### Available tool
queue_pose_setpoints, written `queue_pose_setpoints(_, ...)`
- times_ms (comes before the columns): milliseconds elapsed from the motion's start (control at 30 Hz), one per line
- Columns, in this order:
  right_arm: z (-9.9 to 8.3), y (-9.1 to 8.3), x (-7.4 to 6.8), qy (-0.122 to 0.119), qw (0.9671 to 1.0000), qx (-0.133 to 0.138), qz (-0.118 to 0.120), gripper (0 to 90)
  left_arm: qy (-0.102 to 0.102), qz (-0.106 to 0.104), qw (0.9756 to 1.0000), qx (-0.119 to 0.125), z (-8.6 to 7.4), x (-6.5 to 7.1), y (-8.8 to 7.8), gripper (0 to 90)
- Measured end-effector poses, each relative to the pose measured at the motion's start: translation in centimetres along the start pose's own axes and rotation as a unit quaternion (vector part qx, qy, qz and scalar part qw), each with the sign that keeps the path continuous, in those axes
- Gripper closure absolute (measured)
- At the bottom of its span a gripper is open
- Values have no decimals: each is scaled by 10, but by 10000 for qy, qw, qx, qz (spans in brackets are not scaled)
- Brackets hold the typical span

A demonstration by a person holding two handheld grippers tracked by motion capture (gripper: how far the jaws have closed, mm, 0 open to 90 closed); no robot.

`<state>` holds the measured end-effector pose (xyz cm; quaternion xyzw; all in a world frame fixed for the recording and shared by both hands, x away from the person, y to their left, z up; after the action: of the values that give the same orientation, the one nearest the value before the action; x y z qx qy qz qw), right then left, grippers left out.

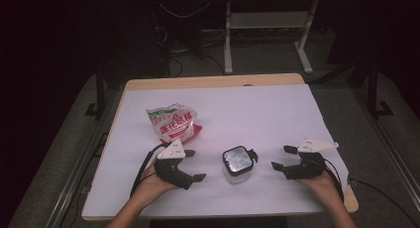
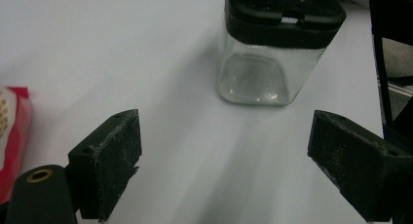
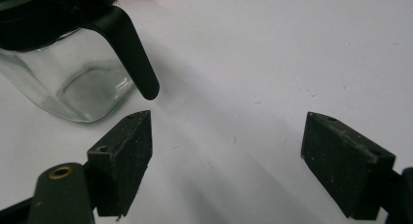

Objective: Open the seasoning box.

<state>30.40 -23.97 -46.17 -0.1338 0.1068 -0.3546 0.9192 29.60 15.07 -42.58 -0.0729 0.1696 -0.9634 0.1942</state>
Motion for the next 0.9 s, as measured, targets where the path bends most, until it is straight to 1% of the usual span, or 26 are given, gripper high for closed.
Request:
queue_pose_setpoints(33,0,1,0,-11,10000,1,-2,186,-6,-28,10000,27,1,0,2,119)
queue_pose_setpoints(133,0,1,1,-28,10000,18,-15,185,19,-90,10000,6,2,2,8,118)
queue_pose_setpoints(267,0,0,2,4,10000,51,-43,185,108,-207,9997,19,8,7,17,115)
queue_pose_setpoints(367,0,0,2,-24,10000,47,-42,185,152,-291,9995,23,11,10,25,114)
queue_pose_setpoints(433,0,0,2,-25,10000,43,-50,185,222,-352,9991,3,13,12,30,114)
queue_pose_setpoints(533,0,0,3,-51,9999,79,-46,185,224,-424,9988,55,16,16,37,114)
queue_pose_setpoints(667,0,1,3,-47,10000,56,-55,185,292,-498,9983,-6,17,20,46,111)
queue_pose_setpoints(800,-1,1,2,-48,10000,37,-45,185,206,-530,9984,76,17,20,54,111)
queue_pose_setpoints(833,-1,1,2,-59,10000,29,-46,185,203,-503,9985,93,17,20,56,111)
queue_pose_setpoints(900,-1,1,2,-75,10000,21,-38,185,207,-535,9983,100,16,20,58,111)
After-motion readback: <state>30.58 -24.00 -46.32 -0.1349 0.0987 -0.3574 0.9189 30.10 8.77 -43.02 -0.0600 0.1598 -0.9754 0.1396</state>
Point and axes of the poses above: each handheld gripper's, and its own axes: y roughly forward along the jaws, z roughly out of its top, x roughly to its right, the point moved 2 cm from there along y, roughly forward along the jaws, and after that the axes turned 14 degrees about x, right-handed, at the moved point
